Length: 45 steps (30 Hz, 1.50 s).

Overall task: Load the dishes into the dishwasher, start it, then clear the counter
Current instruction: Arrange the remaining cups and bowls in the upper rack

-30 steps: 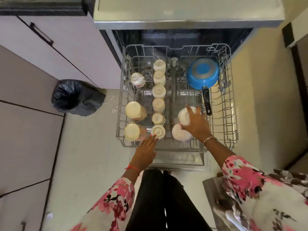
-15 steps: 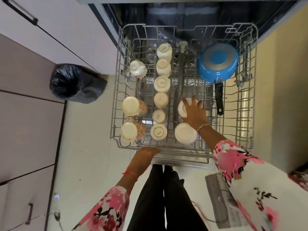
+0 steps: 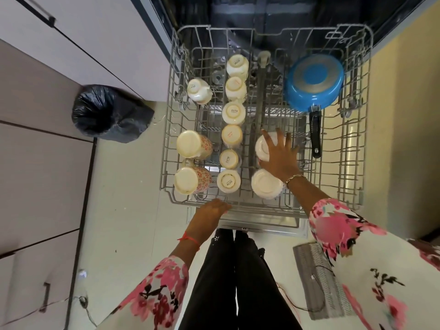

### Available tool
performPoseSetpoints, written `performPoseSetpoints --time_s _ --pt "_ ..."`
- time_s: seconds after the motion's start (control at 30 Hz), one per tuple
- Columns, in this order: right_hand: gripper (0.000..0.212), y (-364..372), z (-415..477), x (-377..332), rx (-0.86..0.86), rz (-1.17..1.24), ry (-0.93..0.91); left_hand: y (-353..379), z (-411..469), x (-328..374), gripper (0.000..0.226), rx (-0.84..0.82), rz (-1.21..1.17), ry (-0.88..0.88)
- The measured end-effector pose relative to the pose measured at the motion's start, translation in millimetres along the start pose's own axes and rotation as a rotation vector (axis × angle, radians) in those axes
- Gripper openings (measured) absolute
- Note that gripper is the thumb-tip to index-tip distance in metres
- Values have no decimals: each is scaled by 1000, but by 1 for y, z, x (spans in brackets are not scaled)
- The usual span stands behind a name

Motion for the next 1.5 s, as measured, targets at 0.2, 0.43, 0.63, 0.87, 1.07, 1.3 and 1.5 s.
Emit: performPoseSetpoints --time_s 0.2,0.43,0.63,0.87,1.07,1.3,1.5 --pt "50 -21 -56 -1 333 426 -22 -12 -11 21 33 191 129 12" --pt "18 29 -136 36 284 1179 190 16 -25 2 40 177 -740 -383" --pt "26 104 -158 21 -13 1354 294 47 -12 0 21 143 -978 -420" --pt "10 111 -150 28 167 1300 279 60 6 -9 29 168 -1067 -451" --pt "4 114 -149 41 170 1384 272 57 7 -10 21 192 -1063 -431" --pt "10 110 -148 42 129 1478 202 52 9 -7 28 220 -1123 -444" --pt "17 96 -124 51 139 1525 234 45 33 -10 27 187 -1200 -522"
Point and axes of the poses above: each hand's wrist, its own z-axis towards the middle knuckle, its own y-axis out of the palm, x = y × z, the point moved 9 cm from there along z, towards the middle knuckle, and after that the axes turned 2 degrees about -x, right-handed, at the moved point
